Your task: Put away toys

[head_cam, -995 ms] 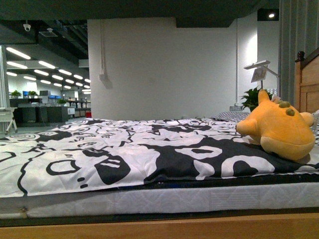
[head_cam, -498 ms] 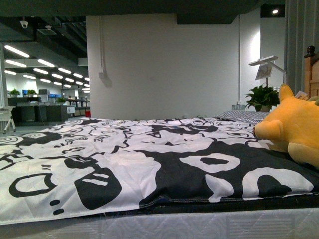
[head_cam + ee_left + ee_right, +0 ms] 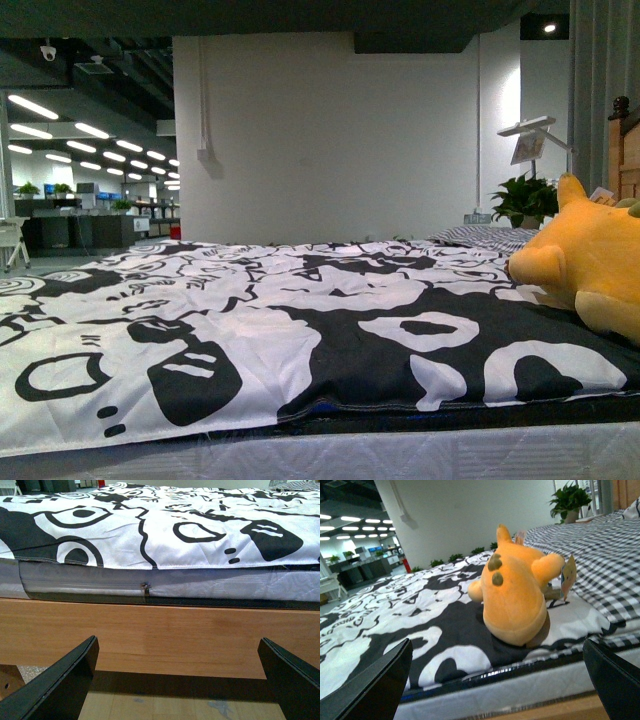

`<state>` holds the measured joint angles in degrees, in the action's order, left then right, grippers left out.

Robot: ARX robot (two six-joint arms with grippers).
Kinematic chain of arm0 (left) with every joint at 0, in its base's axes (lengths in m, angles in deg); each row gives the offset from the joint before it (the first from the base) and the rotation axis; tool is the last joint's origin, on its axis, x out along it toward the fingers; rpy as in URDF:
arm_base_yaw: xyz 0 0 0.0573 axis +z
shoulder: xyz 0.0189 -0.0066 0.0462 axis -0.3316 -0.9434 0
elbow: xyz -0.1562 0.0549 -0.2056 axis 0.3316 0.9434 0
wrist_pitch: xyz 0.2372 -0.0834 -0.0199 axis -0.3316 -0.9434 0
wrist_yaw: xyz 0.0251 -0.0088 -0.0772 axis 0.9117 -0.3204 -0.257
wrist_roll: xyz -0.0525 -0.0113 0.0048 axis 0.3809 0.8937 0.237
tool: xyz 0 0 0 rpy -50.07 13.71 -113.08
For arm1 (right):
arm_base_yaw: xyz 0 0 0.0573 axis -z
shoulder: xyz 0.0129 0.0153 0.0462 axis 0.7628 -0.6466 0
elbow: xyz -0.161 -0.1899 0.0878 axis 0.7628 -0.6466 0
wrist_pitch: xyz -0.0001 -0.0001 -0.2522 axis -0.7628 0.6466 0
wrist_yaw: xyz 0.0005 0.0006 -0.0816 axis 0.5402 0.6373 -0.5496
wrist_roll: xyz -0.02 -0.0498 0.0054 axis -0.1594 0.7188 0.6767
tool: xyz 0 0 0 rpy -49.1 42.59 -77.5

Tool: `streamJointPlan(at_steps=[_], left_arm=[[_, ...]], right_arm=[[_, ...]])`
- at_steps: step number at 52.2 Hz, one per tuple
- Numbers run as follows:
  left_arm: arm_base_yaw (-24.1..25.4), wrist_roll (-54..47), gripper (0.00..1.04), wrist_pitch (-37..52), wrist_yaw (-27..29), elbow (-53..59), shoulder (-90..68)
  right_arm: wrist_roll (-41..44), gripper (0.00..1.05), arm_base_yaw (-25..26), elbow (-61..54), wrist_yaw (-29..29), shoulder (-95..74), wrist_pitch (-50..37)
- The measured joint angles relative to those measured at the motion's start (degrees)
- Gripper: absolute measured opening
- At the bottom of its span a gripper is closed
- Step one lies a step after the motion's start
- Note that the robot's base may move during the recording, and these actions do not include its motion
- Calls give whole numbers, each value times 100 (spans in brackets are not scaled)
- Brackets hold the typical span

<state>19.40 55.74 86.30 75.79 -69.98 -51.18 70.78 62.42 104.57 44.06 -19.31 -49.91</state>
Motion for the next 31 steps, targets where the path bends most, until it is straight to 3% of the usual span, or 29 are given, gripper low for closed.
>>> streamJointPlan(at_steps=[17,31], left_arm=[[0,-2,99,0,0,0,0],[0,0,99,-2,0,0,0]], right_arm=[[1209,104,-1397,2922,-1073,-3036,-66],[2000,104,-1749,4339,-1779,-4695,170]])
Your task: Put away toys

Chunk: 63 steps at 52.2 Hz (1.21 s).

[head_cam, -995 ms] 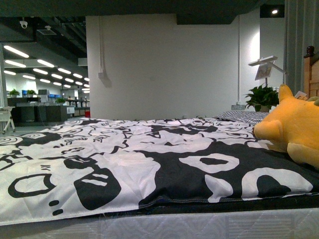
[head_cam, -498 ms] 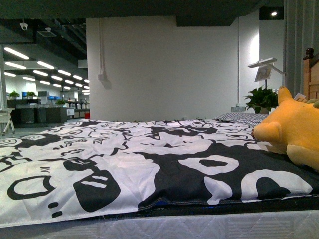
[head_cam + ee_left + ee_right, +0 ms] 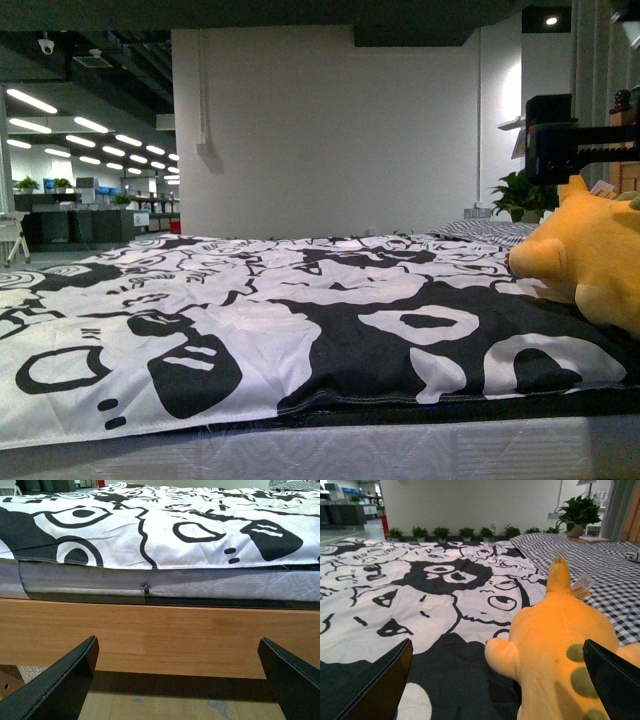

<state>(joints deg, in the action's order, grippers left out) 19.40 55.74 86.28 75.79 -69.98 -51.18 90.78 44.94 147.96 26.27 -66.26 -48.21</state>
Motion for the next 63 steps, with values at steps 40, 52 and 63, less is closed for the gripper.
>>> streamJointPlan(at_steps=[40,52,63], left_arm=[[0,0,99,0,0,0,0],[0,0,99,0,0,0,0],[0,-2,99,2,0,0,0]], right_arm=[[396,104,822,114,-120,-1375,55],[304,102,649,59,-271,-1399,-59],[402,74,525,83,-658,-1403,-116]])
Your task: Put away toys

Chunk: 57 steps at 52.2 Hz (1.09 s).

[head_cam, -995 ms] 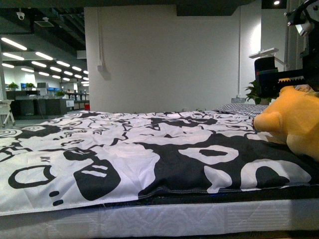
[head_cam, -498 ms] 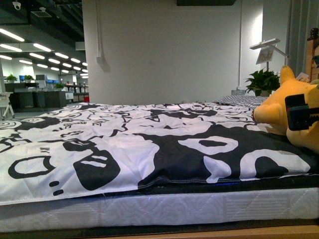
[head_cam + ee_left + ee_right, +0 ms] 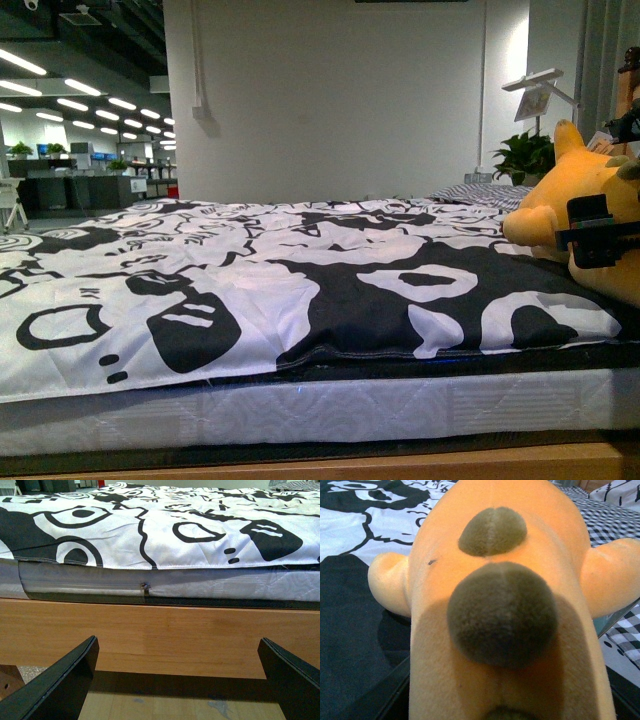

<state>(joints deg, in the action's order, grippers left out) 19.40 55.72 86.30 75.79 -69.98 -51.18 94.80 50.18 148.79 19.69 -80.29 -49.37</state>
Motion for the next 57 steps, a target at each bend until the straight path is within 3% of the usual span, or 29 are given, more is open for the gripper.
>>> streamJointPlan(at_steps=[7,21,37,48,57], left_arm=[[0,2,99,0,0,0,0],[0,0,99,-2,0,0,0],[0,2,99,0,0,0,0],[0,0,99,-2,0,0,0],[0,0,99,-2,0,0,0]], right_arm=[[160,52,-52,11,-52,0,-83],[-256,20,-168,9,332,310,-52],[-1482,19,-876,-610,1613,2605,625],[-1683,19,-1318,-1405,1832,4347,1091],[-1906,19,-1314,-2406,1698,5849,1244]])
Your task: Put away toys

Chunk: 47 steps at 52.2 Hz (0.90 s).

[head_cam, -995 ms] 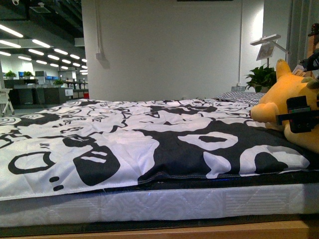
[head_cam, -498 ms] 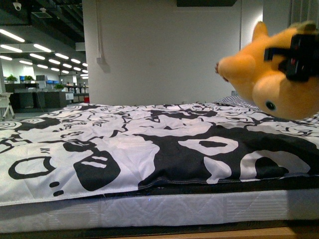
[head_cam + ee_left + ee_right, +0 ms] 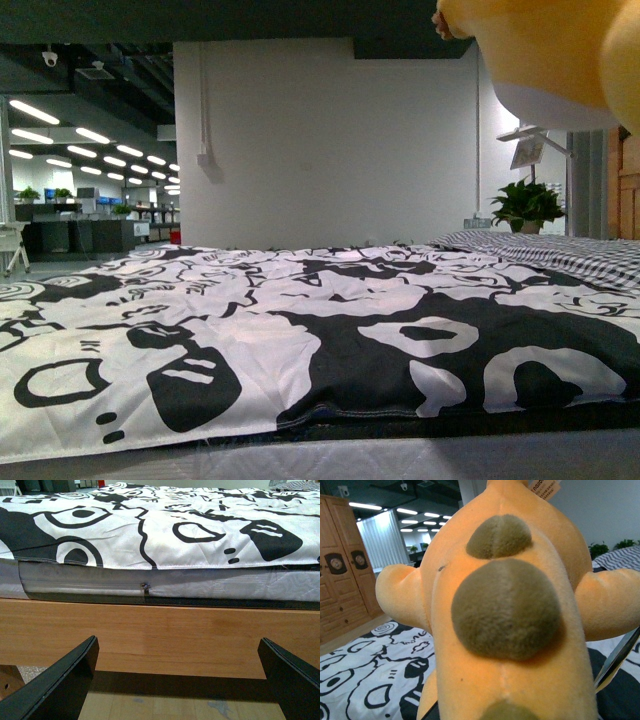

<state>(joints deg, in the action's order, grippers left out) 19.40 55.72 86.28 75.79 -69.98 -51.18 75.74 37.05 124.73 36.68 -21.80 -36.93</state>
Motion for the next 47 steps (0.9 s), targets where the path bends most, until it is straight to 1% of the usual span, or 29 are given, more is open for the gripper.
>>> streamJointPlan(at_steps=[7,14,17,19,24,31,34,36,41,47], left_arm=[[0,2,99,0,0,0,0],[0,2,99,0,0,0,0],[0,0,99,2,0,0,0],[0,2,99,0,0,0,0],[0,0,99,0,0,0,0],[0,2,99,2,0,0,0],[0,2,99,0,0,0,0],[0,0,99,2,0,0,0],[0,2,99,2,0,0,0],[0,0,99,2,0,0,0]], right_arm=[[-144,19,85,-656,-52,767,249],[-203,19,61,-1215,-166,1432,599],[-199,19,-50,-1508,-380,1816,828],[-199,19,-212,-1709,-581,2083,968],[-101,19,-544,-2011,-911,2376,946],[278,19,-1248,-2494,-1655,2503,568],[623,19,-1655,-2889,-2090,2535,251],[745,19,-1755,-3071,-2225,2566,127],[1016,19,-1746,-3462,-2406,2702,-157],[1067,19,-1460,-3792,-2402,3023,-63]])
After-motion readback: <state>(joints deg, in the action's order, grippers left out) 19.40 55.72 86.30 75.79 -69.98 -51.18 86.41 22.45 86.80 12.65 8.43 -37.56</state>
